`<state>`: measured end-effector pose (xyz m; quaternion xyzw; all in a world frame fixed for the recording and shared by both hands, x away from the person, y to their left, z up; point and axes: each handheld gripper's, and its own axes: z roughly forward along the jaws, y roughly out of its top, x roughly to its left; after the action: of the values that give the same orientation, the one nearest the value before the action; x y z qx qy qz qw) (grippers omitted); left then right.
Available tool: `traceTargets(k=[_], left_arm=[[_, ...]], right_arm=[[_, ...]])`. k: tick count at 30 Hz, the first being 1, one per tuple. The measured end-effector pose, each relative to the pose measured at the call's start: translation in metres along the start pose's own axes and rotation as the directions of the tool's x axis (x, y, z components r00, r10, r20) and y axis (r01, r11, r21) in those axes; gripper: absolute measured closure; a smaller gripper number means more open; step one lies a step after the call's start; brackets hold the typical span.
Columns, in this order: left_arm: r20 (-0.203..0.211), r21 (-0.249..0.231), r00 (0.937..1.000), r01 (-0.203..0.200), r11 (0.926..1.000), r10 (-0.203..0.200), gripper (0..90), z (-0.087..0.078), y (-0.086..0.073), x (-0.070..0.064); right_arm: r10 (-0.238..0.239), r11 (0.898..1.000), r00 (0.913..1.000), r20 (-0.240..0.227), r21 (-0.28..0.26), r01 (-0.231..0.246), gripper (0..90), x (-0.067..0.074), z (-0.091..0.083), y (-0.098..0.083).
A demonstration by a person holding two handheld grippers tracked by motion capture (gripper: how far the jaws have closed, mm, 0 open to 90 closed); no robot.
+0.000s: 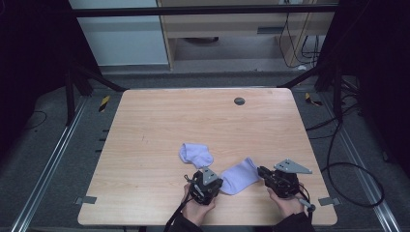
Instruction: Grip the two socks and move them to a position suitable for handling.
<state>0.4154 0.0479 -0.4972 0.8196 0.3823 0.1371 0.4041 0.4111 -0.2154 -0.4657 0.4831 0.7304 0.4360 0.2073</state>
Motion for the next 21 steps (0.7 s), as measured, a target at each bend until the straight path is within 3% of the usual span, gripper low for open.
traceTargets(k=[6, 13, 21], left_arm=[[0.0, -0.001, 1.0, 0.003, 1.0, -0.003, 88.3, 0.002, 0.0, 0.0], [-0.007, 0.001, 1.0, -0.001, 1.0, 0.001, 88.2, 0.008, 0.0, -0.003], [-0.008, -0.006, 0.9999, -0.008, 0.9999, 0.008, 88.0, 0.012, 0.002, -0.006]], right_arm=[[0.018, 1.0, 0.9994, 0.029, 0.021, -0.019, 83.9, -0.007, 0.004, 0.0], [0.004, 0.993, 0.9939, 0.111, 0.114, -0.016, 83.2, -0.014, 0.008, -0.003], [0.008, 0.984, 0.9876, 0.157, 0.176, -0.036, 82.5, -0.022, 0.01, -0.009]])
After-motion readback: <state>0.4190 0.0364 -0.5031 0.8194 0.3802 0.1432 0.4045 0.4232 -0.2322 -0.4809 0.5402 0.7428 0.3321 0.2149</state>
